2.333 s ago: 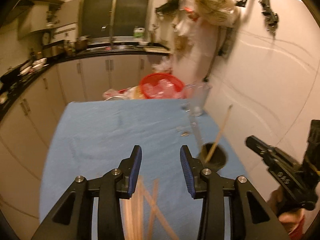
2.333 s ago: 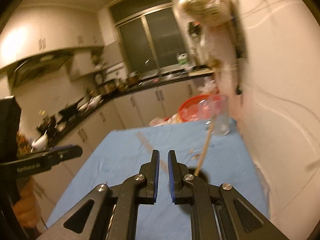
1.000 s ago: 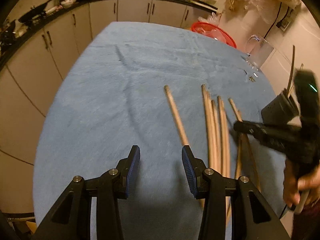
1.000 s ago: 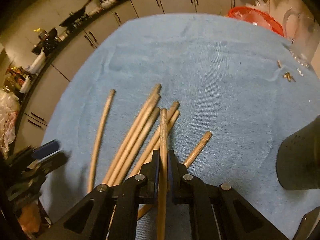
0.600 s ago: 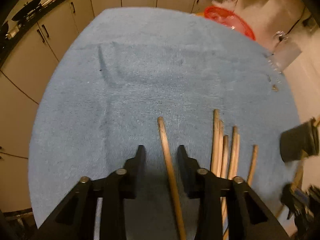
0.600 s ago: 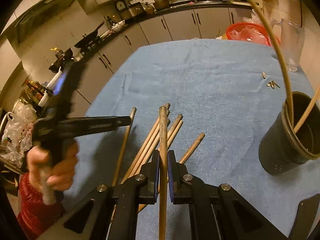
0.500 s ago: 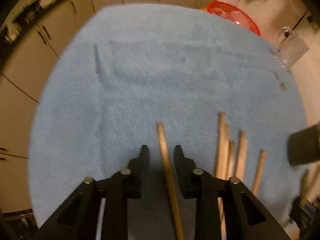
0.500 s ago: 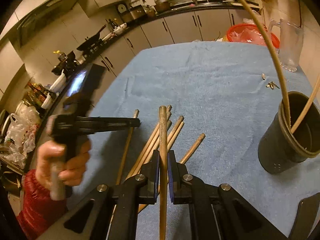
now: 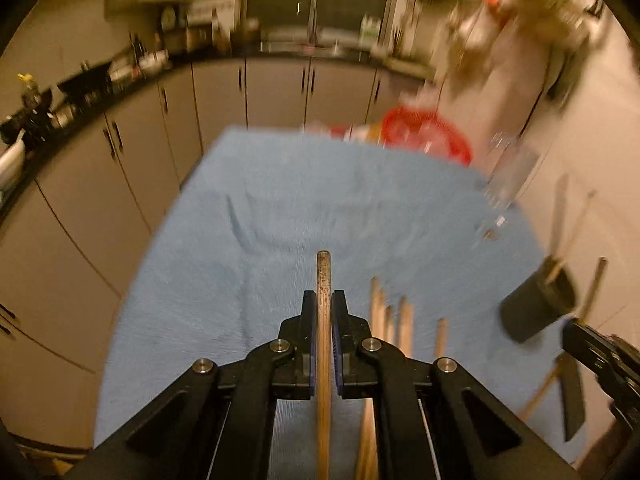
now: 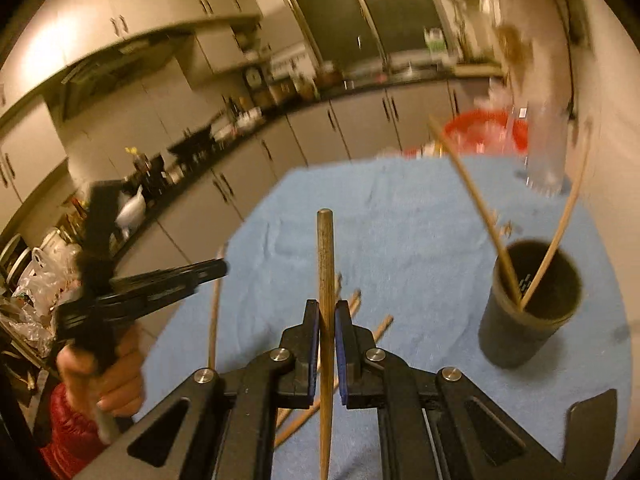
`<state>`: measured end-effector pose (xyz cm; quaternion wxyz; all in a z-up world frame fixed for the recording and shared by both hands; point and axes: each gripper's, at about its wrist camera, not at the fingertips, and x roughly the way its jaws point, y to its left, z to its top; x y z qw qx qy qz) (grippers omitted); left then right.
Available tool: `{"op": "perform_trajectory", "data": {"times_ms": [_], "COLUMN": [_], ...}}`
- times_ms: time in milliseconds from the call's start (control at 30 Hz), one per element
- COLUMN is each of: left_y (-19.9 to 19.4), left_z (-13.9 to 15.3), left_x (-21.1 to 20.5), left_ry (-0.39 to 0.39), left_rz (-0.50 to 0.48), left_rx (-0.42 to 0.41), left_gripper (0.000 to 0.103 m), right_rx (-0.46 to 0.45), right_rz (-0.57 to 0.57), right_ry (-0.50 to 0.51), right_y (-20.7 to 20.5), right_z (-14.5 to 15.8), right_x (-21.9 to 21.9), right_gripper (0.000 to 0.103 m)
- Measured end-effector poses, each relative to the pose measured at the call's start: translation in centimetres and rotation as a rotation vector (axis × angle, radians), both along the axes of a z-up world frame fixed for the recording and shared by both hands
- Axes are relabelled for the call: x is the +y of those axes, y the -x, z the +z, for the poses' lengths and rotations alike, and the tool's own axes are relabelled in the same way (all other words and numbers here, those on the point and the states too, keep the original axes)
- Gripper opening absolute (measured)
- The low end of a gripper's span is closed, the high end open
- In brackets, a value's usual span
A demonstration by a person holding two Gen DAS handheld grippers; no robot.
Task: Organize utensils
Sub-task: 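Carry the chopsticks upright toward the black cup with both grippers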
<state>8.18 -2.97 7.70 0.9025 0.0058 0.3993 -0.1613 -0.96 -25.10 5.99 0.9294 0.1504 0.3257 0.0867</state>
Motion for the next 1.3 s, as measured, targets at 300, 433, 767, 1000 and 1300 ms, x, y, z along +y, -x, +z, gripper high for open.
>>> {"op": "perform_trajectory", "data": {"times_ms": [300, 433, 767, 1000, 1300], "left_y": [4.0, 4.2, 5.3, 5.8, 6.2], "left_z": [3.9, 4.1, 4.7, 5.2, 6.5], "left_x": [0.5, -0.2, 0.0, -0.1, -0.4], "left_ry": [0.058, 0.06, 0.061, 0.06, 0.07], "left_rz": [-0.03, -0.044, -0.053, -0.06, -0.09], "left_rx": [-0.121, -0.131, -0.149, -0.16, -0.177], "left_gripper": [0.007, 0.007, 0.007, 0.007, 0.007], "right_rx": [-0.129, -0.136, -0.167, -0.172, -0.187], "right_rz": [-0.047, -0.057, -0.076, -0.092, -0.118], "right_ry": [0.041, 0.031, 0.012, -0.004, -0.027], "right_y": [3.2, 3.6, 4.3, 4.5, 5.2], "right_z": [2.3, 2.5, 3.0, 3.1, 3.5], "right_x": [1.3, 1.1, 0.2, -0.6, -1.8], "right_gripper": [0.008, 0.008, 0.008, 0.008, 0.008]}}
